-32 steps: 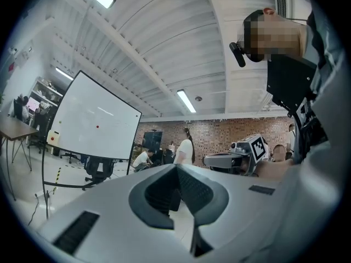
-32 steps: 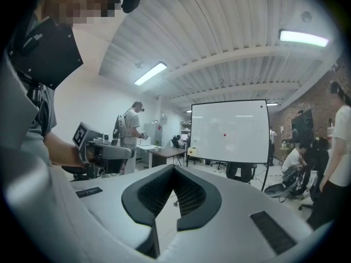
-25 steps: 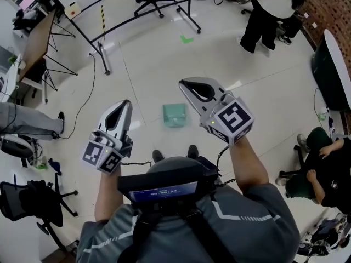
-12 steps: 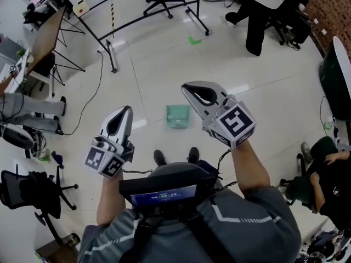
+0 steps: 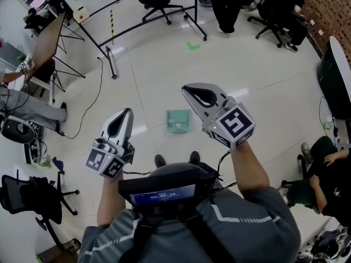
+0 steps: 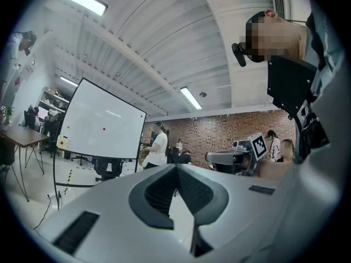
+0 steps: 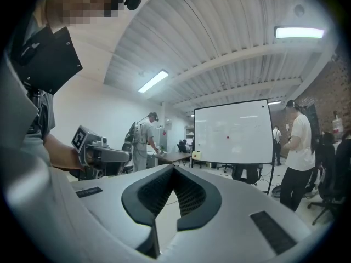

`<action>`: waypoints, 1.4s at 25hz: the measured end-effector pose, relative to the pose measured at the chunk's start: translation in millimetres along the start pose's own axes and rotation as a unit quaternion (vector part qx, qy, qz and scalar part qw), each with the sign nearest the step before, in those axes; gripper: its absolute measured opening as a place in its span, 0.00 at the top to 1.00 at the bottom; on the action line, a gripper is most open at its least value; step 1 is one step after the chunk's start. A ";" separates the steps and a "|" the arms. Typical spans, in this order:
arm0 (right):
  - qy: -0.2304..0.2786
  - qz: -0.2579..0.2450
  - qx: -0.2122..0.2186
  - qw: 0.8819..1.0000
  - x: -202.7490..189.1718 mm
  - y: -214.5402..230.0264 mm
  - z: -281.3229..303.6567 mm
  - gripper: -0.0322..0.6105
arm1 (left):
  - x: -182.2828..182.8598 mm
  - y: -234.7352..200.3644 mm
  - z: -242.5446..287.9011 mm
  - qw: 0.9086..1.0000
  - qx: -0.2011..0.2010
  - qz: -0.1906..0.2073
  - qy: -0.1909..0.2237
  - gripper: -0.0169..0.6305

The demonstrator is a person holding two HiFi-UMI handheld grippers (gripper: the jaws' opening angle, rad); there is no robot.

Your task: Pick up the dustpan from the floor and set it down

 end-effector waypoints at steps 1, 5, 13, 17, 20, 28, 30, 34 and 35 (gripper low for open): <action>0.001 0.000 0.000 1.000 1.9 -1.1 -1.1 0.91 | 0.9 0.7 -1.2 1.000 0.000 0.001 -0.001 0.93; 0.017 0.008 0.017 1.000 8.1 -5.2 -12.2 0.91 | 3.3 8.3 -8.9 1.000 0.018 0.005 -0.005 0.93; 0.014 -0.002 0.036 0.999 -5.7 -22.7 -4.8 0.91 | -9.4 2.6 -36.2 0.999 0.050 0.005 0.004 0.93; 0.019 -0.005 0.024 1.000 0.2 -78.7 -0.9 0.91 | -11.8 -2.7 -97.9 0.998 0.052 0.001 0.017 0.93; 0.018 -0.007 0.001 1.000 3.7 -131.0 2.9 0.91 | -15.1 -8.1 -151.1 0.999 0.040 -0.004 0.025 0.93; 0.000 0.035 -0.080 0.996 -1.4 -238.3 7.9 0.91 | -25.7 -29.5 -260.2 1.000 -0.023 -0.015 0.012 0.93; -0.008 0.034 -0.088 0.995 4.0 -259.6 -2.8 0.91 | -18.6 -21.9 -275.1 0.999 -0.034 -0.018 0.019 0.93; -0.008 0.025 -0.102 0.994 16.9 -280.4 -38.1 0.91 | -9.8 10.2 -285.9 0.998 -0.051 -0.019 0.021 0.93; -0.005 0.023 -0.104 0.994 20.2 -282.8 -48.9 0.91 | -7.7 20.3 -285.1 0.998 -0.055 -0.016 0.021 0.93</action>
Point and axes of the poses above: the fingertips, and each gripper's own axes: z forward along the fingers, y to its right, x out of its top, the point moved 1 cm from there along -z, backward along the fingers
